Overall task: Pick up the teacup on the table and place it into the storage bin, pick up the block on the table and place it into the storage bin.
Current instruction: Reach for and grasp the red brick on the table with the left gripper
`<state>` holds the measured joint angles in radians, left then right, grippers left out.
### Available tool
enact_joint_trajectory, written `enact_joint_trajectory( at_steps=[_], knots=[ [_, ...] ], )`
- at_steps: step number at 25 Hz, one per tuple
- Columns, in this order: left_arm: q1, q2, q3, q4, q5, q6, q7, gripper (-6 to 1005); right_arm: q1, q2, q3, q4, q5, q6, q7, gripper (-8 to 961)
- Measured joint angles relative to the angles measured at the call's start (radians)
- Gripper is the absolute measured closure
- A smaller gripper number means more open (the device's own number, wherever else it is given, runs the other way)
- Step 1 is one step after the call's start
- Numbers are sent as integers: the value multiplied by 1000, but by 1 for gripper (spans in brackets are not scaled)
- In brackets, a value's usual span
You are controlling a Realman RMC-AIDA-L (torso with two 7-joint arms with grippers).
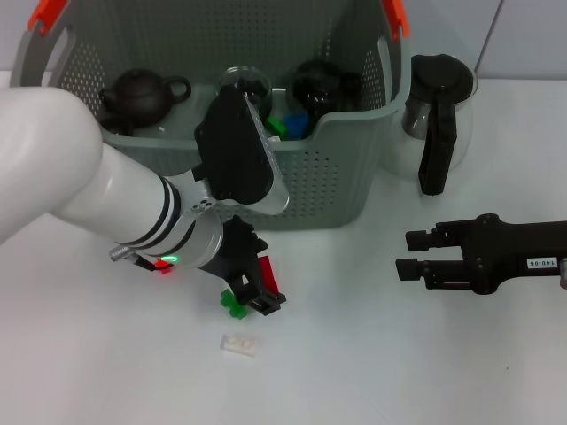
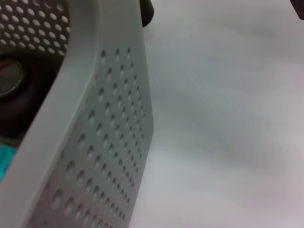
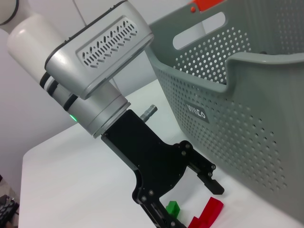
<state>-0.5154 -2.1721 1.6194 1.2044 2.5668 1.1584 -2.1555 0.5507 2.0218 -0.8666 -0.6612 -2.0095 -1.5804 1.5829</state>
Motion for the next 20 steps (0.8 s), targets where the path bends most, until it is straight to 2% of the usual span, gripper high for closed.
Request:
enact_joint_trajectory(
  at_steps=[20],
  knots=[
    [-8, 0, 14, -31, 1, -20, -13, 186, -1, 0, 0, 0, 0, 1, 0, 370]
  ],
)
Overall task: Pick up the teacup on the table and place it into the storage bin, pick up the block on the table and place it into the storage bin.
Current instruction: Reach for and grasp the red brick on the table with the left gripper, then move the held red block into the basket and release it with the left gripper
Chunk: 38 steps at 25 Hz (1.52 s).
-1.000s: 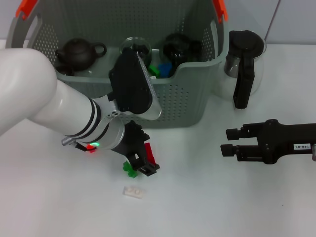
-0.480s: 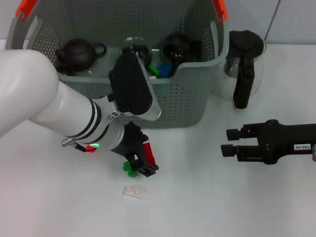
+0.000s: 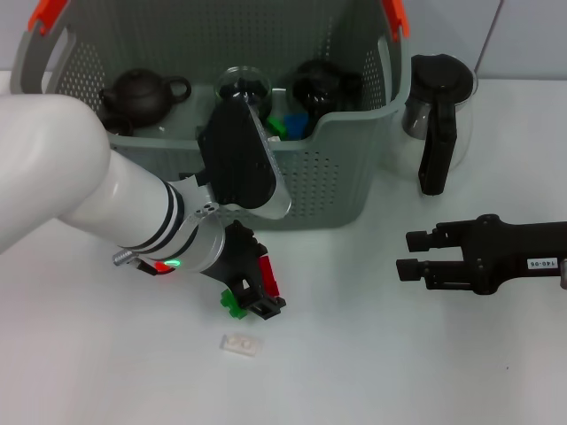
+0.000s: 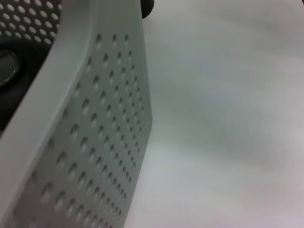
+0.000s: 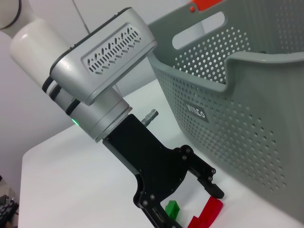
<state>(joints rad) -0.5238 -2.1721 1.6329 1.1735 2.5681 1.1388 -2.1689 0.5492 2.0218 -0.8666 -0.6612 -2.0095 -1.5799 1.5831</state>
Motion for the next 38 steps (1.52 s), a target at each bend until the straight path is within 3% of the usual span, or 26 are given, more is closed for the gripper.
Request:
enact_joint_trajectory(
  at_steps=[14, 17, 19, 23, 28, 32, 36, 38],
  knots=[
    [-10, 0, 0, -4, 3, 8, -3, 238, -6, 0, 0, 0, 0, -1, 0, 370],
    [-10, 0, 0, 0, 3, 12, -7, 312, -6, 0, 0, 0, 0, -2, 0, 370],
    [-3, 1, -4, 21, 3, 18, -12, 362, -6, 0, 0, 0, 0, -2, 0, 370],
    [29, 2, -36, 140, -8, 95, -13, 349, -6, 0, 0, 0, 0, -3, 0, 370],
    [62, 3, -219, 371, -131, 345, 42, 332, -6, 0, 0, 0, 0, -6, 0, 370],
    [34, 6, -528, 486, -378, 573, 117, 319, -6, 0, 0, 0, 0, -7, 0, 370],
    [-28, 7, -789, 480, -517, 573, 130, 306, -6, 0, 0, 0, 0, -8, -2, 370],
    [-48, 9, -813, 444, -522, 520, 136, 300, -6, 0, 0, 0, 0, -7, -2, 370]
  ],
)
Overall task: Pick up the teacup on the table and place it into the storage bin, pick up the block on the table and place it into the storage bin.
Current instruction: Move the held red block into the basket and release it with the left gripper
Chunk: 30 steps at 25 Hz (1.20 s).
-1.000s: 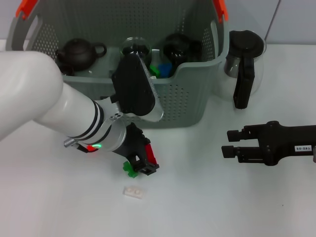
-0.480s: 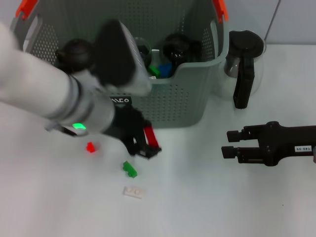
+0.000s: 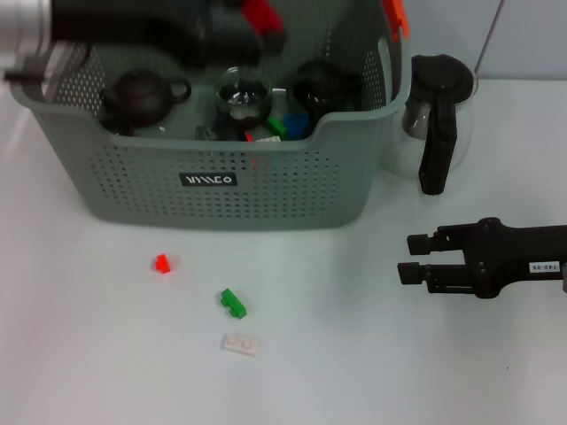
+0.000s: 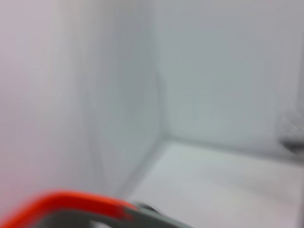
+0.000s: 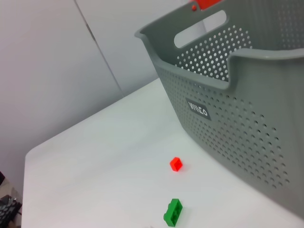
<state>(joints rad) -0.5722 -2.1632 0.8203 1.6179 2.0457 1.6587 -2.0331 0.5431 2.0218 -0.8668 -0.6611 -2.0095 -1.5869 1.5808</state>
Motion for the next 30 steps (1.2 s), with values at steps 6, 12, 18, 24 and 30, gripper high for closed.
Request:
enact_joint_trajectory(
  at_steps=[6, 12, 18, 24, 30],
  knots=[
    [-95, 13, 59, -306, 84, -346, 80, 280, 1, 0, 0, 0, 0, 1, -3, 370],
    [-193, 40, 144, -601, 220, -578, 100, 260, 0, 0, 0, 0, 2, 0, -6, 370],
    [-247, 42, 161, -694, 377, -647, -10, 240, 4, 0, 0, 0, 1, 1, -8, 370],
    [-235, 21, 162, -634, 428, -636, -52, 221, 6, 0, 0, 0, 0, 0, -5, 370],
    [-108, -4, 123, -316, 328, -503, -161, 201, 6, 0, 0, -1, 0, -2, 0, 370]
  ],
)
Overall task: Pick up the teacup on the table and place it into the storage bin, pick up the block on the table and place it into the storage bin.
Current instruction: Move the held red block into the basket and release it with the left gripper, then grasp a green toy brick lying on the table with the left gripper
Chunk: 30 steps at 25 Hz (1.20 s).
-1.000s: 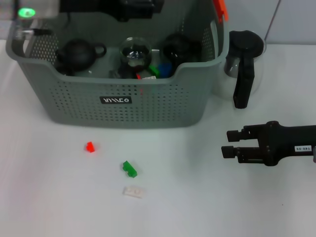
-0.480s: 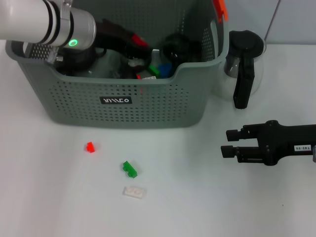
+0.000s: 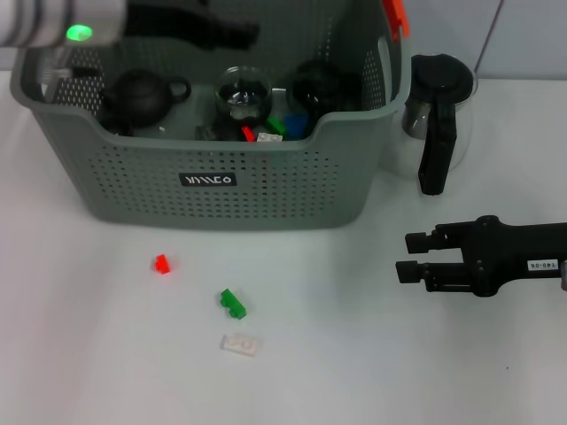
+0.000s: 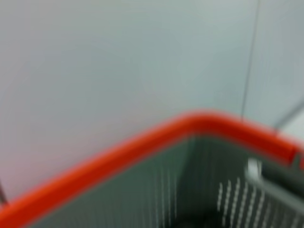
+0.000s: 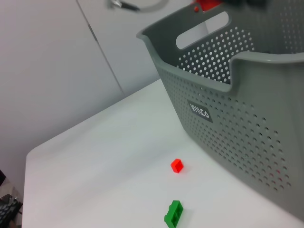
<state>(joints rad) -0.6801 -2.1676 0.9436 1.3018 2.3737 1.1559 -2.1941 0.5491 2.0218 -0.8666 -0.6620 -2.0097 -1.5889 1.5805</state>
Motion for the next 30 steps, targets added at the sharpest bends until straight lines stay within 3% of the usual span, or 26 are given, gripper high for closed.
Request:
enact_joint_trajectory(
  at_steps=[7, 10, 14, 18, 23, 30],
  knots=[
    [225, 5, -39, 302, -252, 247, 80, 139, -1, 0, 0, -1, 0, 1, 0, 370],
    [313, 4, -40, 353, -319, 397, 195, 140, 0, 0, 0, 1, 0, 3, 0, 370],
    [377, -2, -37, 356, -324, 565, 294, 142, 4, 0, 0, 0, 0, 2, 1, 370],
    [408, -2, -25, 319, -276, 599, 305, 143, 5, 0, 0, 0, 0, 2, 1, 370],
    [391, -3, 29, 224, -207, 636, 296, 145, 3, 0, 0, 1, 0, 3, 1, 370],
    [352, -3, 213, 106, -76, 462, 179, 148, 4, 0, 0, 1, 0, 0, 3, 369]
  ],
)
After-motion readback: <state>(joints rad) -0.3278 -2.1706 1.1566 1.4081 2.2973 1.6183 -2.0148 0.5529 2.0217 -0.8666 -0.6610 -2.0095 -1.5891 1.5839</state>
